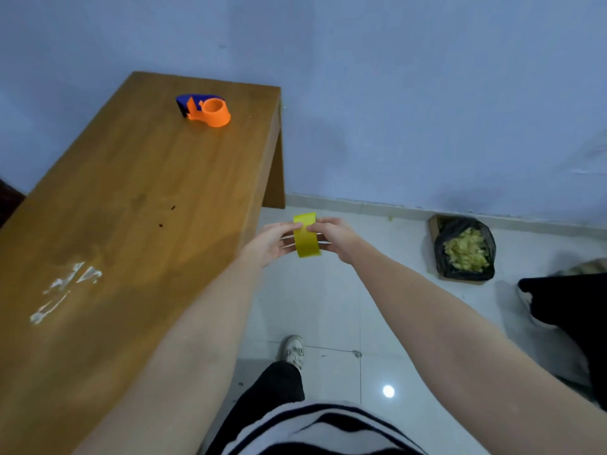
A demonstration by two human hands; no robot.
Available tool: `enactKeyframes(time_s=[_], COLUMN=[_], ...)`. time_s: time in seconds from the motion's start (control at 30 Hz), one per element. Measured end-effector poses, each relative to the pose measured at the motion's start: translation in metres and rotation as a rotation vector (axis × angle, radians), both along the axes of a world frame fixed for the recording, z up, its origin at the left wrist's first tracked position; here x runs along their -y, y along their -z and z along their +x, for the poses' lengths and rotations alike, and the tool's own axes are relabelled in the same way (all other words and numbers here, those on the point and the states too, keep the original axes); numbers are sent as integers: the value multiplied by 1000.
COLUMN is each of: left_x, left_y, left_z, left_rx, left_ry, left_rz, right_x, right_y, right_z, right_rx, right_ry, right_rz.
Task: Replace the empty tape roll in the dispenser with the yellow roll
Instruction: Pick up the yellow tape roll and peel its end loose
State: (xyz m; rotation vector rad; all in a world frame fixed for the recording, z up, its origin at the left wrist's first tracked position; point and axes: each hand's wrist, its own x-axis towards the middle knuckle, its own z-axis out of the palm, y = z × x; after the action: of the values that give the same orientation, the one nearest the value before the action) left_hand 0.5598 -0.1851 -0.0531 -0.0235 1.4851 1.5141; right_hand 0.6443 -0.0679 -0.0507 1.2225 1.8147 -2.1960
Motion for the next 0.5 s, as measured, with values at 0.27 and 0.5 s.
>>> enactKeyframes(time_s=[0.27, 0.5], left_x=[-53, -102], left_y=[0, 2], left_z=[-76, -123], left_rx=[20, 15], left_ry=[55, 122], left_rz=[-28, -13], right_x=[-52, -98], right_y=[0, 3], right_z=[-68, -111], right_rx=[-3, -1], right_ry=[12, 36], right_rz=[-24, -19])
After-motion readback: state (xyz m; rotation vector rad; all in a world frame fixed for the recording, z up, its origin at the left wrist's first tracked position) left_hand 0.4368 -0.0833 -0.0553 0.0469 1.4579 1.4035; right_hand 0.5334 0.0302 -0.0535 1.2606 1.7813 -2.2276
